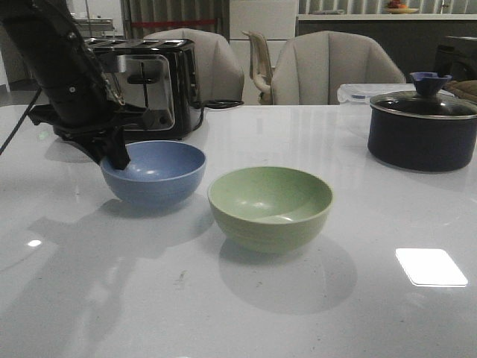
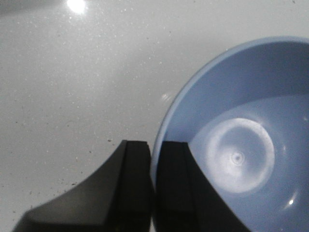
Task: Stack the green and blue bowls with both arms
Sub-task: 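Lower the left gripper onto the blue bowl rim and grasp it, then carry the blue bowl with the left gripper onto the green bowl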
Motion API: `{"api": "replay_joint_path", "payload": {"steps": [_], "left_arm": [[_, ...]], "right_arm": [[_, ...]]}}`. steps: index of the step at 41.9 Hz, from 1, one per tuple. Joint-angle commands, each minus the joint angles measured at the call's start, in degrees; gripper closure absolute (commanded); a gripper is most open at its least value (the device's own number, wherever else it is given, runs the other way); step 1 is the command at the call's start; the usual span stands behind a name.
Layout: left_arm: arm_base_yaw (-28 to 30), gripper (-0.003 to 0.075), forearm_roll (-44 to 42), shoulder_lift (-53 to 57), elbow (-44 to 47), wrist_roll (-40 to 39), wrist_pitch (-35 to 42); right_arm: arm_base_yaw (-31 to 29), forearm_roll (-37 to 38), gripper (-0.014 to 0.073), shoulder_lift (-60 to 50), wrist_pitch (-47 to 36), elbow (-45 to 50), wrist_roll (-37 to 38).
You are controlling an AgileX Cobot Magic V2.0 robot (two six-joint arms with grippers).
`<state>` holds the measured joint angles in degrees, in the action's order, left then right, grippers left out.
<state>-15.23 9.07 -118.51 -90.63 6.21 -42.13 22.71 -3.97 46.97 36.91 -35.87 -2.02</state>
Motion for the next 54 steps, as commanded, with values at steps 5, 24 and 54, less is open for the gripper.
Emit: {"api": "replay_joint_path", "payload": {"steps": [5, 24, 54], "left_arm": [[-0.3, 0.0619, 0.4, 6.4, -6.0, 0.3, -4.5], [-9.8, 0.0619, 3.3, 17.6, -6.3, 3.5, -10.7], [-19.3, 0.0492, 3.3, 6.0, -6.3, 3.5, -1.2]], "right_arm": [[0.0, 0.4, 0.008, -0.3, -3.4, -1.4, -0.6], [0.0, 0.4, 0.008, -0.3, -3.4, -1.4, -0.6], [0.0, 0.4, 0.008, -0.3, -3.4, -1.4, -0.6]]}}
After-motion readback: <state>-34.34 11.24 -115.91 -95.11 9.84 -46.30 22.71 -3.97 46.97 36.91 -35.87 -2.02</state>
